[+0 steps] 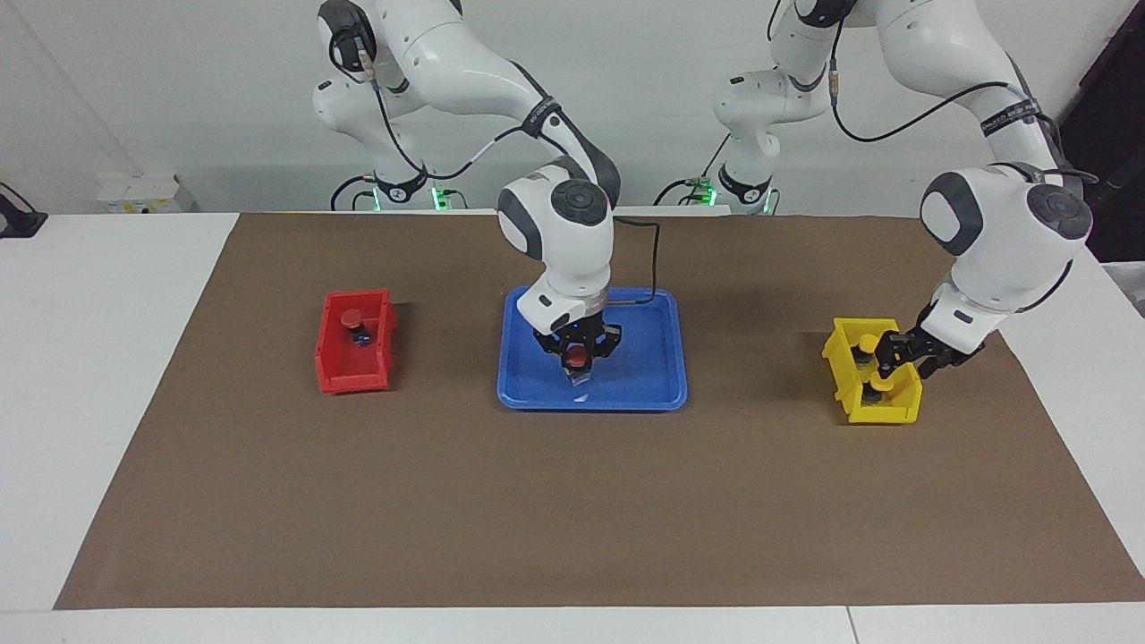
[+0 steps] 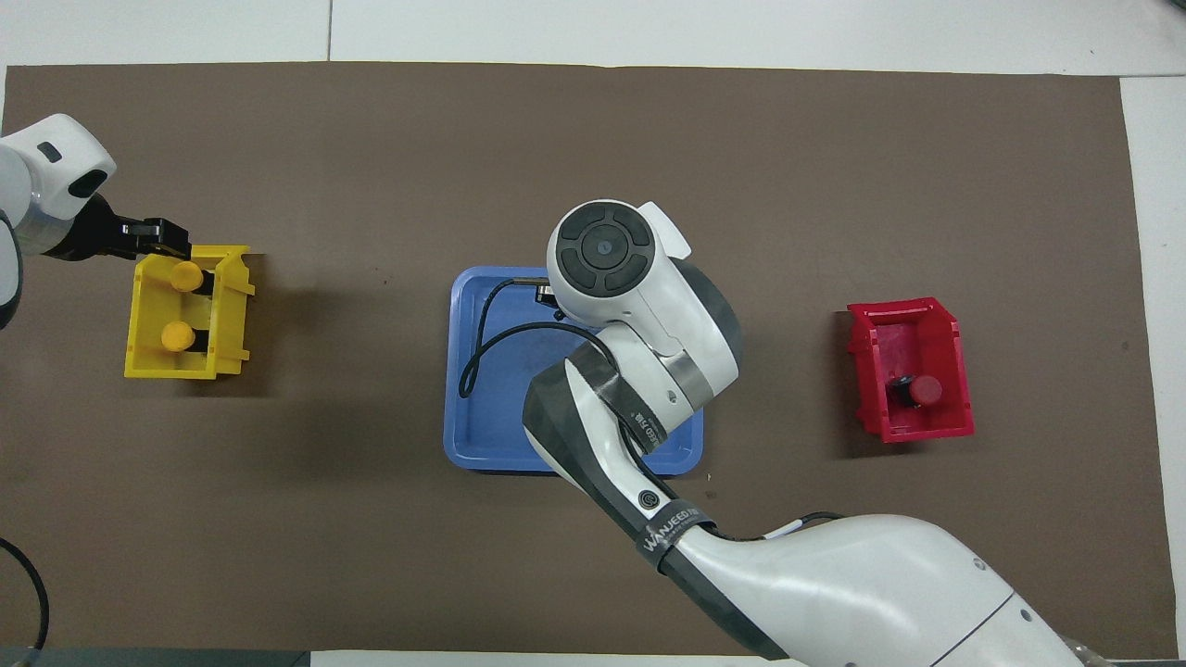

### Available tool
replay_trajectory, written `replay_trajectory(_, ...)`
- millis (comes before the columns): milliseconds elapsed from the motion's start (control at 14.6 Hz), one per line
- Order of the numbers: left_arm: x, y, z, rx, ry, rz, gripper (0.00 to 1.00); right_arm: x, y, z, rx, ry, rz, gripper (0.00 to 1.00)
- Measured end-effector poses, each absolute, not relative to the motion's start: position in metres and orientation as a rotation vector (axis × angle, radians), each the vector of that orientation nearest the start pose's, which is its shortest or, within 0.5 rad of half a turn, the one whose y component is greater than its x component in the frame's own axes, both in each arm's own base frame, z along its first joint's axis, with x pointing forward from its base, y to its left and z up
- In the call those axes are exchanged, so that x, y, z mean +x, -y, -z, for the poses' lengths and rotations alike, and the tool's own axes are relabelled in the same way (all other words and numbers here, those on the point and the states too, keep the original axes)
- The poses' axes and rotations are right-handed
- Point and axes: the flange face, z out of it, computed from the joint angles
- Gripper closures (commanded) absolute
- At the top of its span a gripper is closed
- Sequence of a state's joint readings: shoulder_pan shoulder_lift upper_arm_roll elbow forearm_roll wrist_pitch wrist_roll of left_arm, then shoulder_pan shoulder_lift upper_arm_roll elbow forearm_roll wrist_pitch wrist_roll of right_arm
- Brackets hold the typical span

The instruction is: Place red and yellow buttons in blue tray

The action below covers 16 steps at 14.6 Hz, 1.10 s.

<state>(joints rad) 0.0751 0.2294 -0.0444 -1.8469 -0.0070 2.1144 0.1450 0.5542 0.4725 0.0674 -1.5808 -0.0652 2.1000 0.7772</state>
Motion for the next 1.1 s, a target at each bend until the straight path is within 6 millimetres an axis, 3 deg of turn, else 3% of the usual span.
replay_trajectory(275,0.615,-0.022,-0.388,-3.149,-0.165,0.068,0.32,0.558,-0.397,-0.357,-3.135,-0.19,0.063,0.64)
replay_trajectory(343,0.615,-0.023,-0.388,-3.149,-0.162,0.068,0.32,0.557,-0.398,-0.354,-3.133,-0.187,0.066,0.52)
replay_trajectory(480,0.614,-0.026,-0.387,-3.15,-0.155,0.067,0.32,0.556,-0.398,-0.35,-3.133,-0.186,0.064,0.07)
replay_trajectory(549,0.613,-0.027,-0.385,-3.15,-0.15,0.065,0.32,0.556,-0.397,-0.35,-3.134,-0.188,0.064,0.0)
replay_trajectory(686,0.611,-0.03,-0.378,-3.15,-0.143,0.068,0.32,0.56,-0.396,-0.357,-3.126,-0.196,0.083,0.0)
replay_trajectory(755,0.609,-0.03,-0.375,-3.15,-0.142,0.07,0.32,0.565,-0.39,-0.373,-3.118,-0.212,0.111,0.0)
replay_trajectory(892,0.608,-0.03,-0.371,-3.15,-0.142,0.068,0.32,0.577,-0.353,-0.424,-3.133,-0.213,0.137,0.0)
replay_trajectory(961,0.608,-0.03,-0.371,-3.15,-0.142,0.068,0.4,0.583,-0.317,-0.452,-3.149,-0.191,0.125,0.0)
replay_trajectory(1098,0.607,-0.03,-0.369,-3.15,-0.143,0.074,0.48,0.582,-0.218,-0.498,-3.177,-0.162,0.091,0.0)
